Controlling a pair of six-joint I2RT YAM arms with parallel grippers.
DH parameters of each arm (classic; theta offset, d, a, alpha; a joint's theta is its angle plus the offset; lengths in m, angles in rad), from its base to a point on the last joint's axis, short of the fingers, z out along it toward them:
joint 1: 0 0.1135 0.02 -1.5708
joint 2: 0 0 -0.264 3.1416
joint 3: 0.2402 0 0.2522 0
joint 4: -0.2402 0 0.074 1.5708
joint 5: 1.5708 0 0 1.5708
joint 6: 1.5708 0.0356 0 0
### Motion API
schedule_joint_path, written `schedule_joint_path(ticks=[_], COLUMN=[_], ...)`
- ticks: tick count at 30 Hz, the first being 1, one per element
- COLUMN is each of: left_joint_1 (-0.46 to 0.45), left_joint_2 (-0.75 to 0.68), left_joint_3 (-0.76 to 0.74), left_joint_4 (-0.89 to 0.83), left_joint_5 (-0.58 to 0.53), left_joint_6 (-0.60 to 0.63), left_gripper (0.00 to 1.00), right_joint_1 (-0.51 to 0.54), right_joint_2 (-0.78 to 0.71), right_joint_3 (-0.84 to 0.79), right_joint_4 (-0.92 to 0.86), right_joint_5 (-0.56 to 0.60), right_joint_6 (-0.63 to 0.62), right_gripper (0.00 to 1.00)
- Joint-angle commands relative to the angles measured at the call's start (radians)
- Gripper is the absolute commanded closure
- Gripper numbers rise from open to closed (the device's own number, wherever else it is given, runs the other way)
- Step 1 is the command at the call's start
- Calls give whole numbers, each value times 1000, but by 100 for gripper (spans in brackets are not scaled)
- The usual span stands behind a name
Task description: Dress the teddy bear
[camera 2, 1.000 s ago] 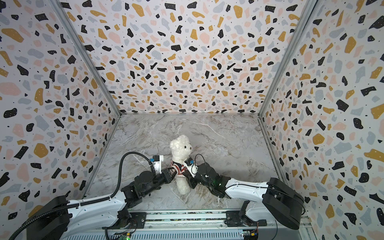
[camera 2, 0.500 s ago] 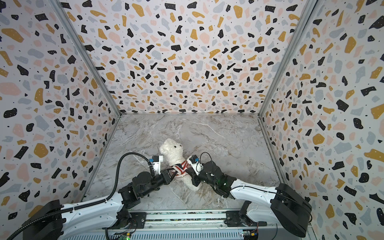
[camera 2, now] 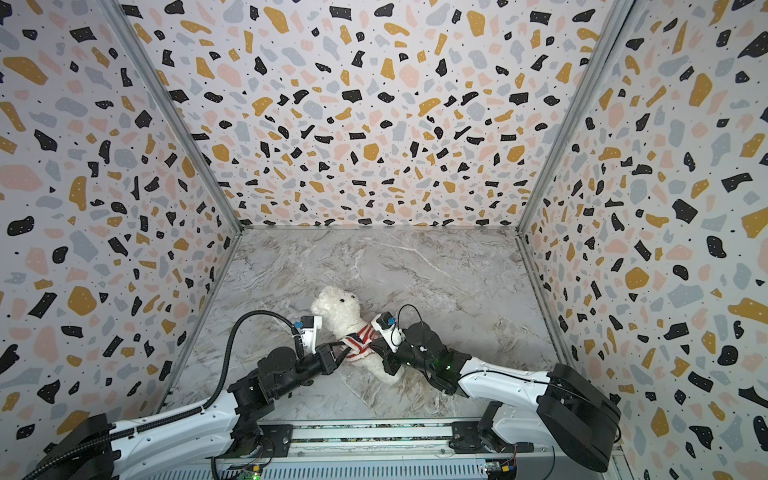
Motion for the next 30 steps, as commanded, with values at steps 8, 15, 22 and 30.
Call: schedule_joint_path(ticks=[8,15,22,30], left_joint_1=[30,30,30,30], left_joint_2=[-23,-10,-19,-20], left_joint_3=[-65,-83,-96,-84], left_joint_4=[30,61,60,49], left_joint_5=[-40,-38,-24,-2], left_joint_6=[-5,-16,-17,-1], left_gripper=[100,100,100,100], right_joint_1=[19,74,84,93], right_joint_2=[34,85,116,140], right_joint_3=[9,80,95,121], right_joint_4=[-70,-55,-25,-9], right_joint_5=[105,36,20,-7], right_joint_6=[-57,-107,-90,-89], right_gripper=[81,63,53,46])
